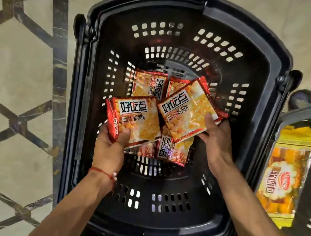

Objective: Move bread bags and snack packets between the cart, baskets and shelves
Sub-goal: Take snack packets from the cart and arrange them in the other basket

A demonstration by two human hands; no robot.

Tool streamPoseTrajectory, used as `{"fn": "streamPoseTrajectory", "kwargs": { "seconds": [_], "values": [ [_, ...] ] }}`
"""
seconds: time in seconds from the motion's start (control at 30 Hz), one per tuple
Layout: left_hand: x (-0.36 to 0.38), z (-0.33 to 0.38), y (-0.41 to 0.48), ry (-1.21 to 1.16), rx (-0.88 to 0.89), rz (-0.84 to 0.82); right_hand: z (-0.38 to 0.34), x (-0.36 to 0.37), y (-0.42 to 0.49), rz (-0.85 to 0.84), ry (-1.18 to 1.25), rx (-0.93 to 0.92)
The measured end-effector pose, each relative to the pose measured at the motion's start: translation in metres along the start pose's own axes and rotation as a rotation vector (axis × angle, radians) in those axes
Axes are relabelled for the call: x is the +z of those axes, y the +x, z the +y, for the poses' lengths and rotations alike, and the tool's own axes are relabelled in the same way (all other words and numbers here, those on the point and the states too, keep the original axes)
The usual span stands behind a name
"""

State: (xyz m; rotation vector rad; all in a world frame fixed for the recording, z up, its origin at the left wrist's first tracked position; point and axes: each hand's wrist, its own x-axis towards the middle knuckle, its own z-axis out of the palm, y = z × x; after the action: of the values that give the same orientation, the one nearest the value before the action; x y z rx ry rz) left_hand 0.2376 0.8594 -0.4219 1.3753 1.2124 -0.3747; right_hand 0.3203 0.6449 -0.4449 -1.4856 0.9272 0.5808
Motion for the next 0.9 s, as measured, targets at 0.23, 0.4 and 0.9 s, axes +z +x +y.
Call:
{"fn": "streamPoseTrajectory", "kwargs": {
  "seconds": [0.23,0.4,0.9],
  "values": [
    [0.012,0.011,0.008,-0.021,0.043,-0.001,-0.003,0.002,0.005,-0.065,-0.075,-0.062],
    [0.014,0.024,0.013,0.078,0.133,-0.089,-0.01,0.0,0.001,-0.098,-0.168,-0.146],
    [0.027,0.069,0.029,0.064,0.18,-0.148,-0.018,0.002,-0.005,0.004,-0.272,-0.217]
  ]
}}
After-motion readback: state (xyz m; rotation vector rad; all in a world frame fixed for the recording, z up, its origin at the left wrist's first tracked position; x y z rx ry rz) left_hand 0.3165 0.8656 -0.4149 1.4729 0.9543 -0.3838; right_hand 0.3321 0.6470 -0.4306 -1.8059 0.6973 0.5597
